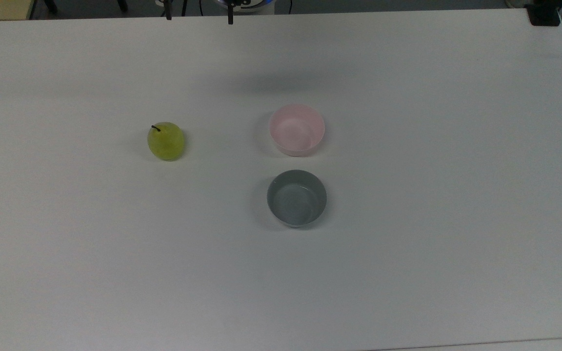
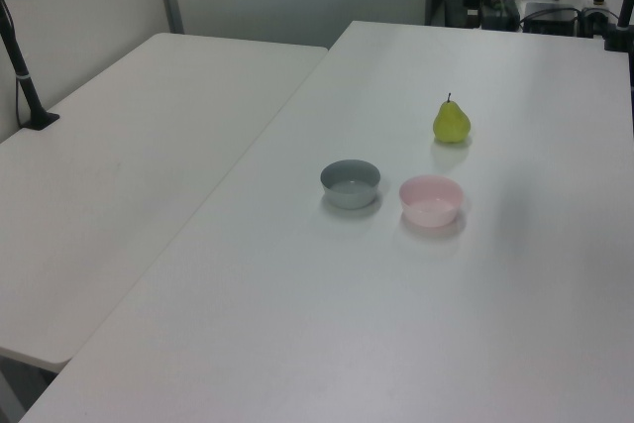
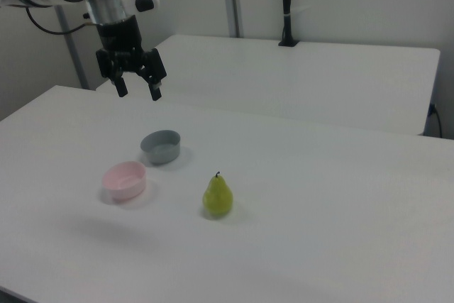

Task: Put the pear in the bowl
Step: 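Move the open gripper toward the green pear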

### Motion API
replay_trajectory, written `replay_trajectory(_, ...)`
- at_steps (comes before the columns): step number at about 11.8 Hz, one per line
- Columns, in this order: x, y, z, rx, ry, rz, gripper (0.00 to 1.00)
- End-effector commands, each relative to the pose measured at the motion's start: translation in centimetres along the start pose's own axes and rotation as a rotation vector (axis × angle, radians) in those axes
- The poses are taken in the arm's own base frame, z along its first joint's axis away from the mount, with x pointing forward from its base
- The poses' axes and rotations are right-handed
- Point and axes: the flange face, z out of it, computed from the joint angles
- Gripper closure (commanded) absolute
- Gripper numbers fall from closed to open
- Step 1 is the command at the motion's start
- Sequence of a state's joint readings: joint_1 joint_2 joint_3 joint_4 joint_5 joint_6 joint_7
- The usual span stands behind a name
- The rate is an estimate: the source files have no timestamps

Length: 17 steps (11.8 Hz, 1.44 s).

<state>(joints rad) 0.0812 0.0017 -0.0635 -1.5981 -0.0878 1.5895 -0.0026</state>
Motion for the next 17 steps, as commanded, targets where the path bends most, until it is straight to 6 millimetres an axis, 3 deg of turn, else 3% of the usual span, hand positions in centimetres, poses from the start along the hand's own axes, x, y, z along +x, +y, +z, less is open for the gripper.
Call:
replay_trajectory(1, -0.4, -0.1, 0.0, 0.018, -0.016, 0.013, 0.00)
replay_trajectory(10, -0.3, 0.4, 0.2, 0.018, -0.017, 0.017, 0.00)
replay_trajectory(14, -0.1, 3.0, 0.7, 0.019, -0.019, -0.052, 0.00)
replay_trajectory(17, 0.1, 7.2, 1.7, 0.021, -0.021, -0.075, 0.00)
